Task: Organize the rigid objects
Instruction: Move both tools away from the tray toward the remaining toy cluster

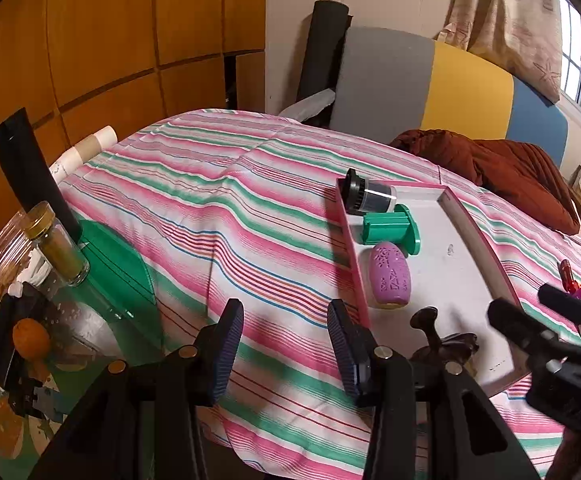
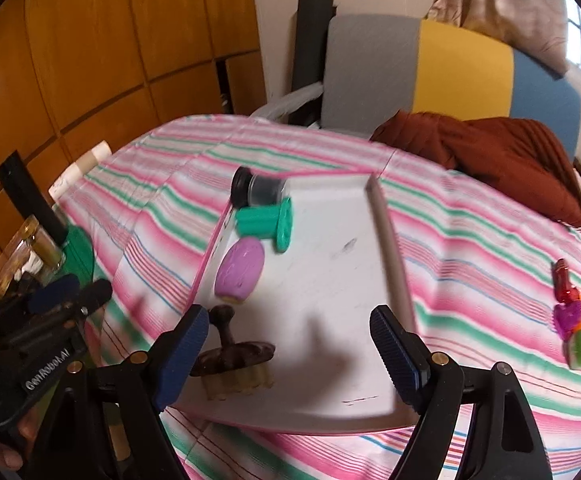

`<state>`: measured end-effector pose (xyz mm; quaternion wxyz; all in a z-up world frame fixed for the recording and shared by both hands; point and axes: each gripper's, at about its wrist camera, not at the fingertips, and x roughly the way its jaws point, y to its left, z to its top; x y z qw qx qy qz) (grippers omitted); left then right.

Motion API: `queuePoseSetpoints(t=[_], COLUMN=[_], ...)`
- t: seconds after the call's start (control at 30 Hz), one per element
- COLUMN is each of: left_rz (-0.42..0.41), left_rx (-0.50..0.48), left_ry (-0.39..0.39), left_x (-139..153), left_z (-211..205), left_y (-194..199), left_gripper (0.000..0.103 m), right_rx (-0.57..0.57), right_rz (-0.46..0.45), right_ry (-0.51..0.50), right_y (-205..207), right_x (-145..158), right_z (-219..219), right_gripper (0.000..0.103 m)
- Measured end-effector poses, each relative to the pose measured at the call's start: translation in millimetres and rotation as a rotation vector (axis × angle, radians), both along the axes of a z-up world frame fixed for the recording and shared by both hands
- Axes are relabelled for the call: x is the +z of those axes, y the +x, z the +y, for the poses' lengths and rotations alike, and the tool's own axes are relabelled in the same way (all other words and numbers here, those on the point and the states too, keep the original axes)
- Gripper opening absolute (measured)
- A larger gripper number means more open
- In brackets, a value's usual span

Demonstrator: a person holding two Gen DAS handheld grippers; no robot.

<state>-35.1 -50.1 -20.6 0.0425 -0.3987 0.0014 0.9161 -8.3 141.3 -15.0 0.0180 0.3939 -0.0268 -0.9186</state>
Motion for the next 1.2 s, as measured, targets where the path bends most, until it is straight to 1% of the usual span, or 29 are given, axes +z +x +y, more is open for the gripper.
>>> queuePoseSetpoints(t=[0.1, 0.47, 0.73, 0.97, 1.2], left_rz=[0.003, 0.020, 0.033, 0.040, 0.045], left_rx=[-0.012, -0.052, -0.093, -0.140, -0.183], left_ry=[-0.007, -0.036, -0.048, -0.059, -0.070], left_x=[1.8, 10.0, 16.5, 20.8, 24.5], left_z=[5.3, 25.4, 42.3, 61.1, 80.4], left_y=[1.5, 6.1, 9.8, 14.1, 17.0], left_gripper=[0.044, 0.044, 0.044, 0.044, 0.044], right_rx=[-0.025, -0.072, -0.149, -0.202, -0.239], right_rz=[0.025, 0.091, 0.129, 0.154, 0.171], right_ry=[0.043, 0.084, 0.135, 0.125, 0.137], right_y=[5.1, 21.0, 30.6, 38.5, 45.6], right_x=[8.3, 29.2, 37.8, 47.0, 51.5], right_z=[3.1, 16.1, 34.8, 57.5, 73.0], right_gripper=[0.084, 0.084, 0.084, 0.084, 0.084])
